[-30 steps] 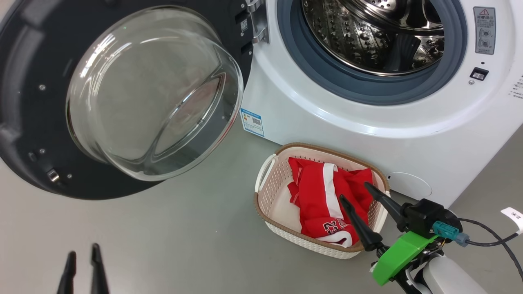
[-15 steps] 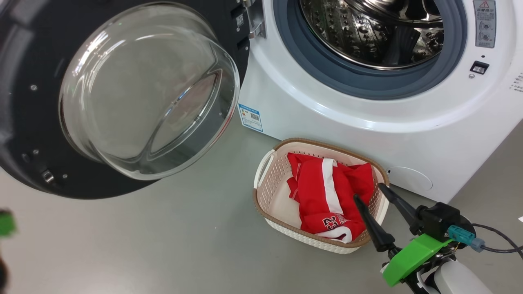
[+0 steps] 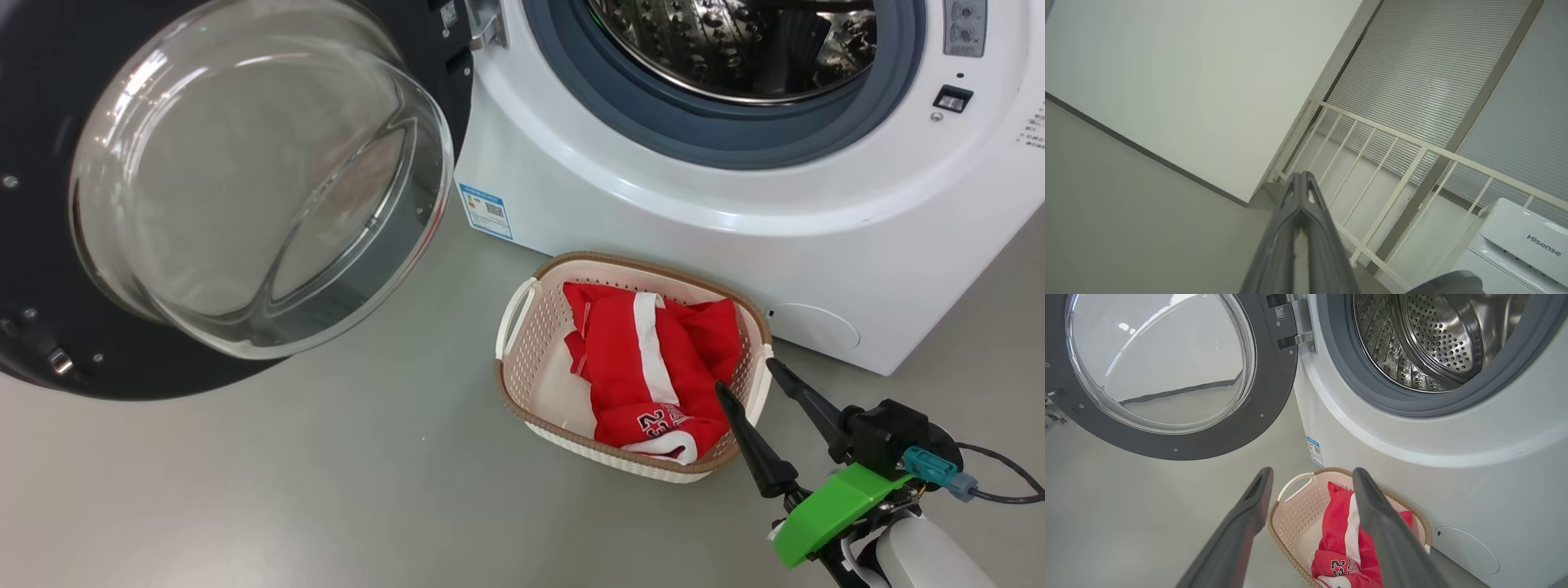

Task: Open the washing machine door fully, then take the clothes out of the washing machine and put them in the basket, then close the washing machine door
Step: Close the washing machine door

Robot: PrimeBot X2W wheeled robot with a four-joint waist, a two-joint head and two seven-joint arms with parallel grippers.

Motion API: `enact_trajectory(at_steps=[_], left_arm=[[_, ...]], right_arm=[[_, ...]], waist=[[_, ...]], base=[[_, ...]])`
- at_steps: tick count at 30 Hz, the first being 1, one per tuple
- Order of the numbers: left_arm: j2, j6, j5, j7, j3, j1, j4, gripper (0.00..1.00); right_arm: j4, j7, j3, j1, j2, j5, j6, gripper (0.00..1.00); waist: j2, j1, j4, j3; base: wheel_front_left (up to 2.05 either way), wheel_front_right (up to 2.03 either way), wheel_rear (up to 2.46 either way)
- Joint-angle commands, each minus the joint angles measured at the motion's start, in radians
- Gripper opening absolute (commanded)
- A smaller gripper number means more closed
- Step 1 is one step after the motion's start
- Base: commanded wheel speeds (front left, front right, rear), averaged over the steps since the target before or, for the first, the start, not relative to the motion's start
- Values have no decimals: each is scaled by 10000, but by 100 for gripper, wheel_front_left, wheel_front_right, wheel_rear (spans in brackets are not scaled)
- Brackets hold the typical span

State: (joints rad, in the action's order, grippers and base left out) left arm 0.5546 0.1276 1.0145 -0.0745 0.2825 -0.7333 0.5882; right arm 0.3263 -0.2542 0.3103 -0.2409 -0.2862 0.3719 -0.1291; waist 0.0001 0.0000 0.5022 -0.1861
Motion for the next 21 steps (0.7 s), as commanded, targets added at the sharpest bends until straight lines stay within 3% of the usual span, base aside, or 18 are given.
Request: enact_trajectory(at_steps=[1, 7, 11, 21], left_arm=[[832, 29, 236, 319, 176, -319, 24, 0], [1435, 30, 1413, 3230, -621, -1186, 2116, 0], [1399, 30, 1958, 4853, -1062, -1444, 2717, 0], [1287, 30, 2883, 6617, -1440, -1230, 2740, 0]], right_arm=[[-245, -76, 178, -53, -27, -32, -16, 100], [-238, -76, 271, -184, -105, -40, -16, 100], [-223, -76, 336, -223, -140, -49, -16, 100], [-217, -76, 422, -312, -229, -32, -16, 100]], waist=[[-1, 0, -32, -57], [-1, 0, -108, -217], [-1, 0, -155, -298], [-1, 0, -338, -483]], base=[[0, 0, 0], [0, 0, 0], [0, 0, 0], [0, 0, 0]])
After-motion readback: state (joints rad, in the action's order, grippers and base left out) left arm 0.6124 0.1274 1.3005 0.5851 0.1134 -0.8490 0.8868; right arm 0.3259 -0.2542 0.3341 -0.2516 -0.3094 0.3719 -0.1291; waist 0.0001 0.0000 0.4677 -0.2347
